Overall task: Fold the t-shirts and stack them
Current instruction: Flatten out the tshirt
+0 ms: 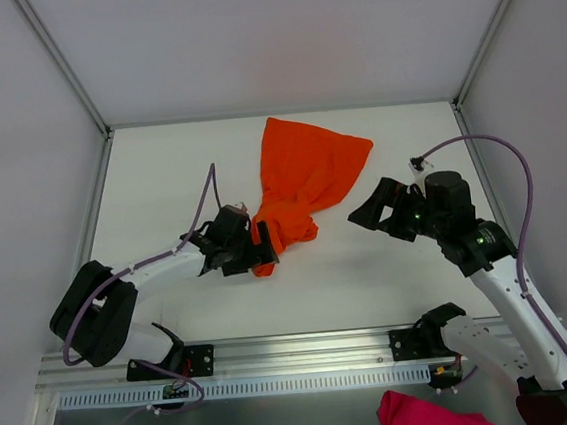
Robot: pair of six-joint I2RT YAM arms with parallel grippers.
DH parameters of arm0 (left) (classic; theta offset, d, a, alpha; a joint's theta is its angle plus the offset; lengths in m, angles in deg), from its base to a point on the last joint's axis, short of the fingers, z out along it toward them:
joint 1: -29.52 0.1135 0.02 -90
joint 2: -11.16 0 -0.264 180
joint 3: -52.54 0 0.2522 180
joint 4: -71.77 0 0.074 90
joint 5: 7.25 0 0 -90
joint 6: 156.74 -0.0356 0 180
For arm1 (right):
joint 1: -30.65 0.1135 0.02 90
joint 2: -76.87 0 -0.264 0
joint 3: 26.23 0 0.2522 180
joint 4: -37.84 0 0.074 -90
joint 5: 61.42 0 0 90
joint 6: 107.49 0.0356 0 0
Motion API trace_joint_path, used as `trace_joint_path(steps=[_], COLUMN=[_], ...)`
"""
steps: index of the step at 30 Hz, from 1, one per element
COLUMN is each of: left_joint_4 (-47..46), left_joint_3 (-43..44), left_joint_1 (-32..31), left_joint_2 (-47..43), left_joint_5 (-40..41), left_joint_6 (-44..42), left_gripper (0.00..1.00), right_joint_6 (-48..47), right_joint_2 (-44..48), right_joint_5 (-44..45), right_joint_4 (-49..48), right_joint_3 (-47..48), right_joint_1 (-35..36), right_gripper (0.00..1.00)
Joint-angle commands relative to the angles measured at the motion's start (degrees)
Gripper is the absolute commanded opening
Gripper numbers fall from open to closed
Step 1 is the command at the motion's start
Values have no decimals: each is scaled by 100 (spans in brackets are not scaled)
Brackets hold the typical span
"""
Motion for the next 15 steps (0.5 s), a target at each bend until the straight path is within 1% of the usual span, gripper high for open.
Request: trace_joint_path(steps=[1,2,3,4,5,6,7,8,11,12,13,15], left_joint_4=[-418,-409,-435,-418,-401,-348,-287,-191,213,354,756,1188], left_joint_3=[285,346,442,478,531,557,584,654,768,821,917,1294], left_joint_1=[16,8,16,8,16,16,8,16,16,16,16,16], left_joint_2=[403,482,588,615,632,615,589,467,72,-243,-394,-921], left_joint_5=[-115,-116,-133,-142,-142,-142,-133,-98,-2,51,104,227], left_joint_6=[-239,-283,-310,-336,-336,-345,-336,-336,-380,-398,-433,-450], left_gripper=[96,94,87,64,51,34,20,0,0,0,0,0], right_joint_6=[-168,-177,-186,-203,-221,-230,-247,-265,-318,-327,-335,-327], right_joint_2=[23,15,15,23,6,-3,6,-12,-64,-143,-196,-345], right_joint_5=[-84,-75,-67,-40,12,30,56,109,153,153,110,74], right_joint_4=[69,95,122,131,174,183,201,192,166,122,87,-1], right_joint_3=[316,325,333,325,316,316,316,307,255,220,176,53], right_joint_1=[36,36,36,36,28,28,36,36,36,36,36,28], right_gripper=[100,100,100,100,100,100,100,100,100,100,100,100])
